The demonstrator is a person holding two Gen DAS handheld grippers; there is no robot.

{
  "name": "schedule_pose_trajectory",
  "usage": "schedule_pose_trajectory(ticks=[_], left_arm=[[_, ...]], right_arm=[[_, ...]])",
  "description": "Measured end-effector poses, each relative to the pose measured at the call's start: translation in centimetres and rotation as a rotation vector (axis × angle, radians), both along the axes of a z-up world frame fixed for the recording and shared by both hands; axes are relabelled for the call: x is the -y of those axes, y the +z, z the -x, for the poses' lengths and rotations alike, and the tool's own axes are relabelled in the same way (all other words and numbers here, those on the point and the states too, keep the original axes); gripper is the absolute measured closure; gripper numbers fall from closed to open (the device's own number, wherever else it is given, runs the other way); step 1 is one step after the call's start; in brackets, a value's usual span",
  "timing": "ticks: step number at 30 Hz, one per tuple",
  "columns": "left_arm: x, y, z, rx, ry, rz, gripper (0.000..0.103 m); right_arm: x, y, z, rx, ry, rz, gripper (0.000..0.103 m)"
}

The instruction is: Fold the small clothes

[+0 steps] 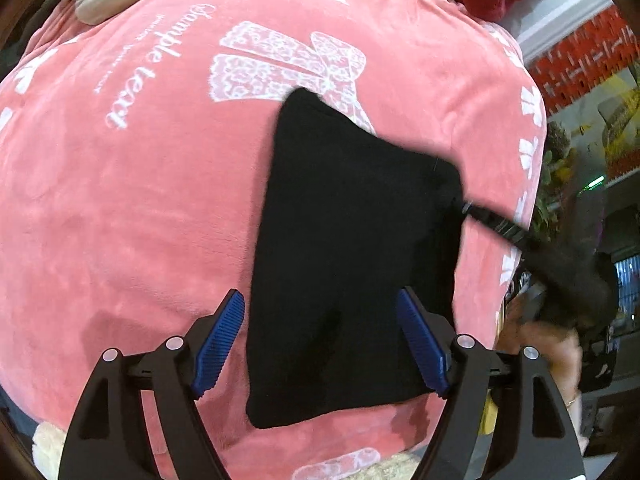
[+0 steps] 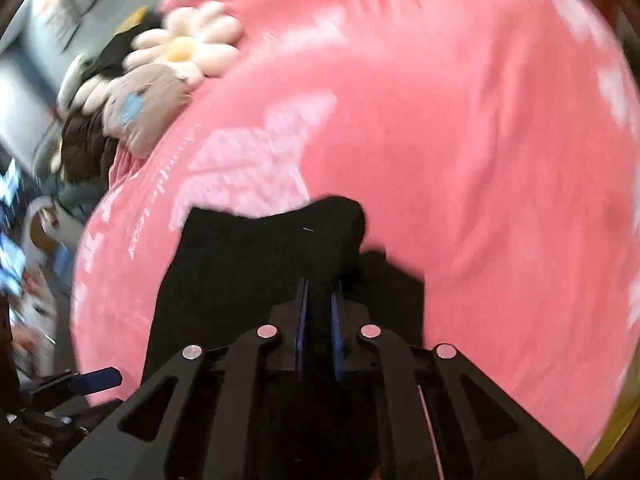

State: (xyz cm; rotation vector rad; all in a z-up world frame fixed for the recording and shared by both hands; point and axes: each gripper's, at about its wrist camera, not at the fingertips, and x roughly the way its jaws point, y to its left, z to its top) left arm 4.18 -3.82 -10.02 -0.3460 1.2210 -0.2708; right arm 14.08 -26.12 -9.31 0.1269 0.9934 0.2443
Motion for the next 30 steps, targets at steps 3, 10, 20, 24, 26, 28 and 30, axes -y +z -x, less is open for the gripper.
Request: schedule_pose_trajectory(ticks=[3, 10, 20, 24, 26, 28, 30], left_arm=[[0.8, -1.4, -0.2, -0.024, -0.022, -0.016, 0.026], [1.7, -2.7, -0.8, -0.05, -0.04, -0.001, 0.022], [2.3, -5.5, -0.9, -0.113, -0.046, -0.032, 0.021], [2.5, -6.2, -1.1, -0.112, -0.054, -0.033, 0.017], [2.8, -6.2, -1.2, -0.108, -0.061, -0.041, 0.016], [3.2, -6.4, -1.4, -0.104, -0.069, -0.046, 0.012], [3.8, -6.4, -1.5, -0.087, -0.069, -0.062, 0.012]], right_arm=[[0.8, -4.7, -1.6, -0.139, -0.006, 0.082, 0.083], [5.3, -1.5, 5.6, -0.105, -0.171, -0.181, 0.046], [4.0, -6.7, 12.5, -0.287, -0.176, -0.23, 0.04], [4.0, -7.7, 12.5, -0.3, -0.19, -0.275, 0.03], [3.5, -7.9, 12.3, -0.289, -0.194, -0.275, 0.026], [3.2, -7.9, 12.0, -0.274, -0.192, -0.27, 0.022], [3.1, -7.8, 11.7, -0.265, -0.193, -0.27, 0.021]])
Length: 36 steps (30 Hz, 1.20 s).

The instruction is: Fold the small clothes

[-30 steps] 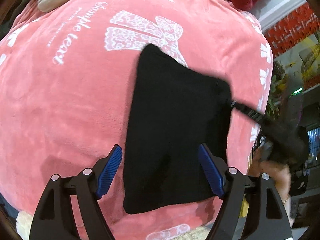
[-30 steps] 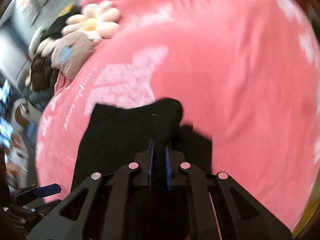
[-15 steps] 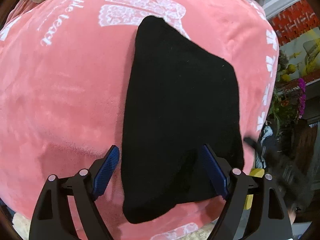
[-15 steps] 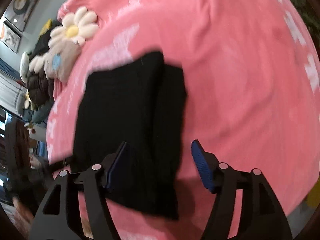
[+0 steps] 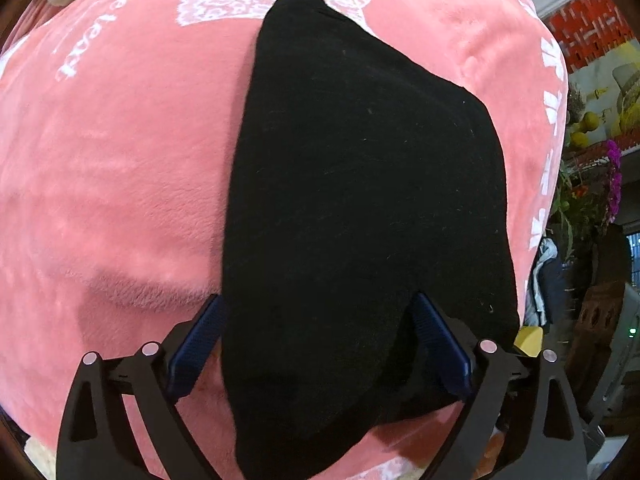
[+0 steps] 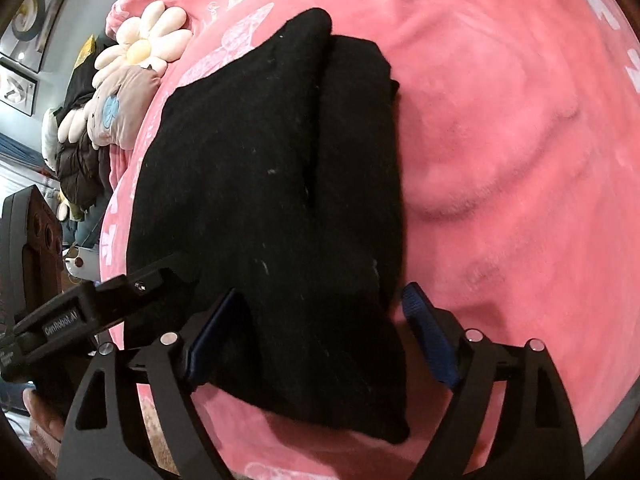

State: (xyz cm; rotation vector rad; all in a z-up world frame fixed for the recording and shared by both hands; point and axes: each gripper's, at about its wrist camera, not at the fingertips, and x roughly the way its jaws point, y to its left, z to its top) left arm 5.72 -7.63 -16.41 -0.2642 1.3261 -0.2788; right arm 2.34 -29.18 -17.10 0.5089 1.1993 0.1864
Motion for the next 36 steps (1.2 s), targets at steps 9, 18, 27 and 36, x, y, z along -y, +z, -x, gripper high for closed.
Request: schedule_pose_trajectory(ticks=[9, 18, 27, 36], left_arm=[[0.7, 0.1, -1.1, 0.021, 0.025, 0.136, 0.015], [-4.0, 1.9, 1.8, -0.163, 0.147, 0.448, 0.072], [-9.0, 8.6, 10.3, -0.175, 0.09, 0.449, 0.072], [-15.0, 16.5, 16.3, -0.04, 0.075, 0.437, 0.072]], right_arm=[[0.2, 0.2, -1.3, 0.007, -0.025, -0.09, 0.067], [-1.5, 6.3, 1.5, 0.034, 0.006, -0.072, 0.081], [-5.6, 12.9, 9.8, 0.003, 0.116, -0.092, 0.081], [-13.8, 20.5, 15.0, 0.138, 0.273, -0.092, 0.081]])
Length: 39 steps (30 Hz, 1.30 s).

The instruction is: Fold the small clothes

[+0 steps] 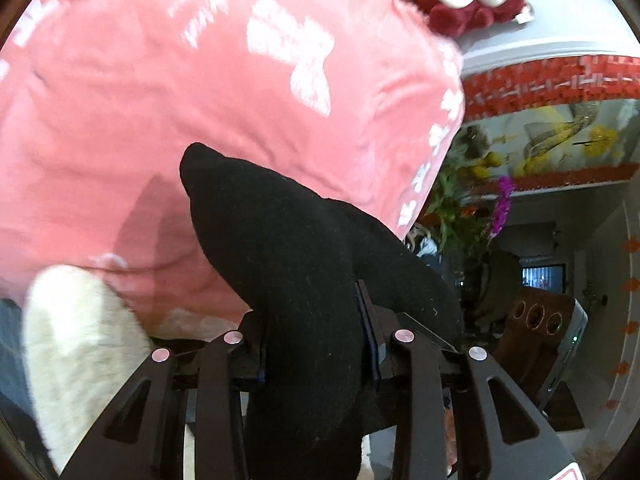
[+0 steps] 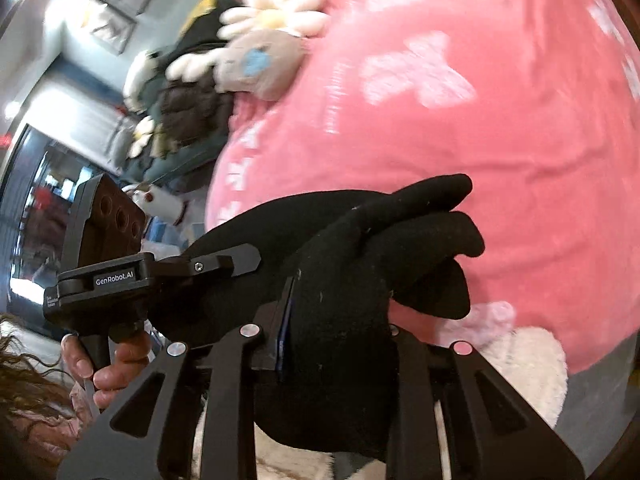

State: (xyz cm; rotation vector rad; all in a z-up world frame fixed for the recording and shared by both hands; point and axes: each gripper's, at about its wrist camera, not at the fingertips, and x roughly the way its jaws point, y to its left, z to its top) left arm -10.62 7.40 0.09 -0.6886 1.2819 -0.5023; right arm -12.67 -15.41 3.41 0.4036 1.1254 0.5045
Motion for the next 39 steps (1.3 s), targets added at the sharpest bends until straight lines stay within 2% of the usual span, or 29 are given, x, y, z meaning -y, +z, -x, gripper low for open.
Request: schedule_pose_trajectory(ticks=[5, 8, 14, 19, 23, 27, 29, 30, 31, 32, 33, 34, 36, 38, 39], left_arm=[[-4.5, 6.1, 2.0, 0.172, 0.058, -0.027, 0.072], [-8.4, 9.3, 2.9, 0.285, 0.094, -0.041, 0.072], [-14.6, 16.3, 2.5, 0.51, 0.165, -0.075, 0.072], [-18.7, 21.6, 1.6, 0.697, 0.204, -0.124, 0.072], [-20.8, 23.7, 0.1, 0.821, 0.214, -0.165, 0.072], [-22.9, 24.2, -2.2, 0.887, 0.227, -0.162, 0.072], [-23.7, 23.3, -4.4, 0.897, 0.217, -0.154, 0.071], [-24.0, 22.7, -5.1, 0.89, 0.22, -0.152, 0.069], [-24.4, 20.9, -6.6, 0.862, 0.222, -0.152, 0.057], [-24.6, 19.5, -7.5, 0.842, 0.218, -0.16, 0.041], [-24.8, 16.4, -9.0, 0.79, 0.235, -0.194, 0.036], [-25.0, 13.9, -9.9, 0.747, 0.245, -0.219, 0.03], [-25.2, 5.7, -11.7, 0.552, 0.268, -0.313, 0.03], [-25.8, -1.5, -11.7, 0.379, 0.29, -0.343, 0.033], [-26.0, -3.8, -11.3, 0.32, 0.301, -0.354, 0.034]], right_arm=[[-5.0, 4.8, 0.3, 0.138, 0.068, -0.029, 0.081], [-8.6, 8.3, -0.1, 0.265, 0.111, -0.041, 0.081], [-15.4, 14.3, -1.8, 0.512, 0.176, -0.027, 0.081], [-20.1, 18.2, -4.3, 0.666, 0.198, -0.041, 0.081], [-22.5, 19.8, -6.4, 0.739, 0.204, -0.05, 0.081], [-24.8, 20.3, -9.4, 0.795, 0.206, -0.027, 0.081], [-25.3, 19.6, -10.8, 0.791, 0.191, -0.015, 0.08], [-25.7, 18.2, -12.1, 0.78, 0.183, 0.003, 0.077], [-25.8, 17.1, -12.8, 0.771, 0.172, 0.015, 0.072], [-25.9, 14.3, -14.4, 0.741, 0.156, 0.034, 0.067], [-26.0, 12.1, -15.4, 0.702, 0.149, 0.047, 0.048], [-25.9, 8.1, -17.0, 0.616, 0.131, 0.085, 0.033], [-24.8, 0.1, -18.5, 0.427, 0.087, 0.193, 0.034], [-23.5, -4.9, -18.2, 0.309, 0.064, 0.274, 0.038], [-22.2, -7.2, -17.1, 0.26, 0.057, 0.285, 0.038]])
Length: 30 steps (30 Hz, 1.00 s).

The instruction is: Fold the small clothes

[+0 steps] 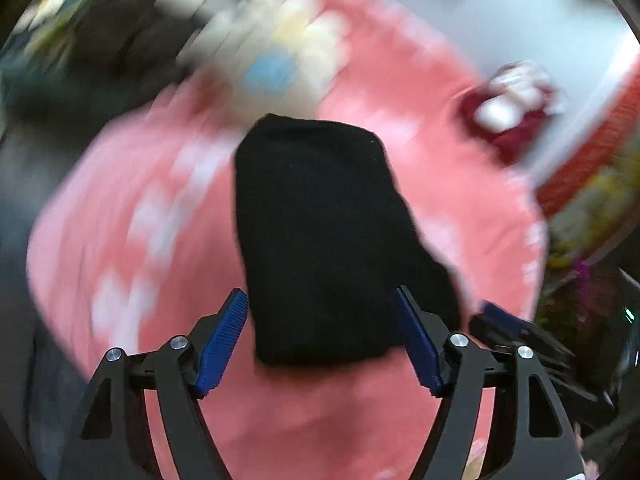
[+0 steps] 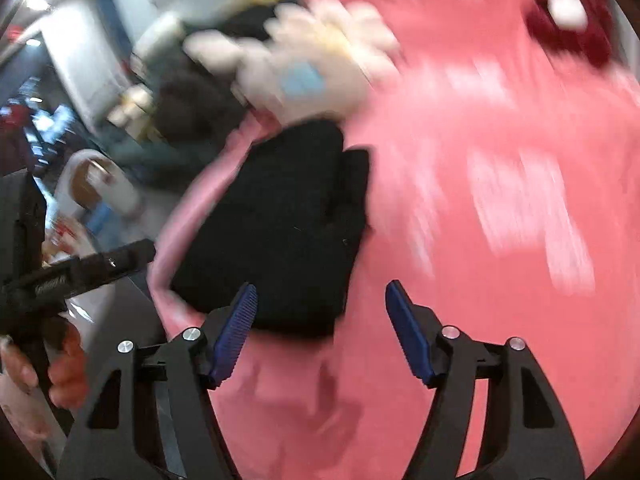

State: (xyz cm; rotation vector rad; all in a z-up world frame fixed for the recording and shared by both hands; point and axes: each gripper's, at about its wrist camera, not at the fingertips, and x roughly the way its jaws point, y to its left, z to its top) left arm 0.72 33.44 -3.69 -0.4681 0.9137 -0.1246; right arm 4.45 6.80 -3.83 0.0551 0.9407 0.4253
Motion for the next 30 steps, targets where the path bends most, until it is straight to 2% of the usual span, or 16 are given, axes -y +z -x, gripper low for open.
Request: schedule_pose_trajectory(ticks=[2, 4, 9, 11, 13, 14, 16, 17, 19, 20, 23, 24, 25, 26, 29, 30], left_arm=[[-0.4, -4.5, 2.1, -0.076, 0.035, 0.014, 0.035], [-0.4, -6.1, 3.6, -0.096, 0.058, -0.016, 0.035], [0.3, -6.1, 3.8, -0.087, 0.056, -0.032, 0.033], [0.4, -5.8, 3.0, -0.089, 0.065, -0.018, 0.033], [0.5, -5.5, 2.3, -0.09, 0.076, -0.027, 0.033], [0.6, -5.4, 1.9, -0.088, 0.076, -0.035, 0.033], [0.7, -5.4, 1.4, -0.091, 0.076, -0.046, 0.032], [0.6, -5.7, 1.1, -0.101, 0.077, -0.047, 0.032], [0.1, -6.4, 0.5, -0.12, 0.082, -0.018, 0.032], [-0.5, -7.1, 0.2, -0.138, 0.092, 0.018, 0.032], [-2.8, -9.7, -0.9, -0.197, 0.148, 0.206, 0.032], [-3.3, -10.4, -1.3, -0.207, 0.168, 0.241, 0.032], [-3.8, -11.5, -1.8, -0.236, 0.201, 0.272, 0.032], [-4.2, -12.5, -2.4, -0.256, 0.223, 0.302, 0.032], [-4.0, -14.6, -3.8, -0.319, 0.247, 0.32, 0.035], [-3.6, -15.2, -4.3, -0.338, 0.224, 0.338, 0.04]], right_arm=[[2.1, -3.0, 1.9, -0.061, -0.015, -0.001, 0.038], [2.8, -4.0, 2.2, -0.099, -0.01, -0.003, 0.038], [0.8, -4.1, -0.7, -0.12, 0.039, -0.081, 0.038], [-0.4, -5.1, -2.4, -0.152, 0.053, -0.119, 0.038], [-2.0, -6.6, -4.5, -0.194, 0.042, -0.102, 0.038], [-2.5, -7.4, -5.3, -0.212, 0.038, -0.109, 0.041], [-3.7, -9.2, -6.7, -0.262, 0.033, -0.088, 0.08], [-3.9, -9.7, -6.9, -0.286, 0.033, -0.093, 0.083], [-4.2, -10.1, -7.0, -0.306, 0.049, -0.13, 0.082], [-4.4, -10.1, -7.0, -0.297, 0.052, -0.113, 0.08], [-4.5, -10.3, -6.8, -0.26, 0.03, -0.049, 0.054], [-4.6, -10.5, -6.9, -0.251, 0.017, -0.027, 0.044], [-4.7, -10.8, -7.2, -0.253, 0.009, -0.02, 0.044], [-4.8, -11.3, -7.5, -0.267, 0.011, -0.031, 0.044], [-5.6, -13.2, -8.8, -0.356, 0.012, -0.091, 0.061], [-5.9, -13.3, -9.1, -0.364, 0.017, -0.105, 0.08]])
